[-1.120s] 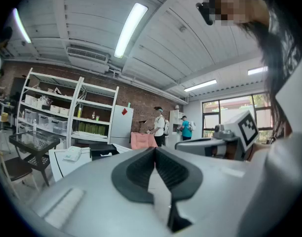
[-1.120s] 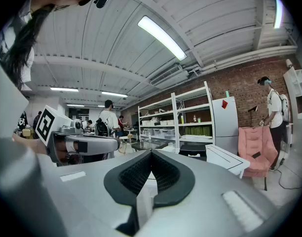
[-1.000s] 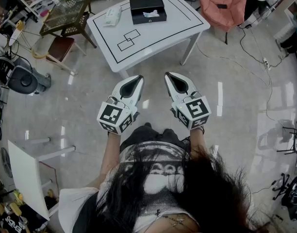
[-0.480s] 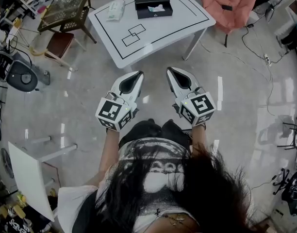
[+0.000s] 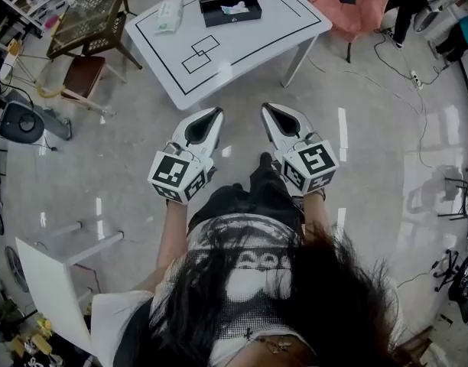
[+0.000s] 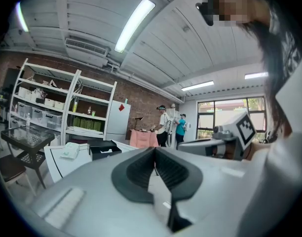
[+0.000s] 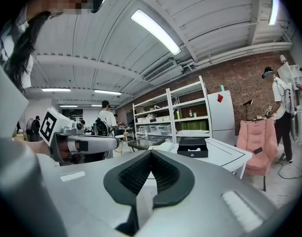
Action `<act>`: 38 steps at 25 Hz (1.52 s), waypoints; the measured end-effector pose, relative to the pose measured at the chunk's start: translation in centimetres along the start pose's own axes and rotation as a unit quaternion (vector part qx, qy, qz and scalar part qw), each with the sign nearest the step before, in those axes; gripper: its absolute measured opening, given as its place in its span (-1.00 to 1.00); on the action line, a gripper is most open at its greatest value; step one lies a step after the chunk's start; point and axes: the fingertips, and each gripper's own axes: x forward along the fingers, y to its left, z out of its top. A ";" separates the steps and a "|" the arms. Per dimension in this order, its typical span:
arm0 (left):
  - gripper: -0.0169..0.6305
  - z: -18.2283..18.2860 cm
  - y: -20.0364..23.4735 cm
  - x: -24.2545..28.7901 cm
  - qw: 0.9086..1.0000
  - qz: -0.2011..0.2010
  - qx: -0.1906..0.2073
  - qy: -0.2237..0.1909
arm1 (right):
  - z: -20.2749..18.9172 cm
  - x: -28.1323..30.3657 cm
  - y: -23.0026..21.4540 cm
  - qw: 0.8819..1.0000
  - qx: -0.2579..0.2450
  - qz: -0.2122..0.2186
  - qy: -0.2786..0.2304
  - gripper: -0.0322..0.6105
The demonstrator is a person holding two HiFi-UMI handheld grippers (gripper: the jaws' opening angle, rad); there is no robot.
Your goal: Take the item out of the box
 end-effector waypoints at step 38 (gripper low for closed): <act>-0.95 2.7 6.2 25.6 0.989 0.148 -0.007 0.013 | 2.9 13.1 -24.5 0.988 -0.014 0.154 0.010 -0.91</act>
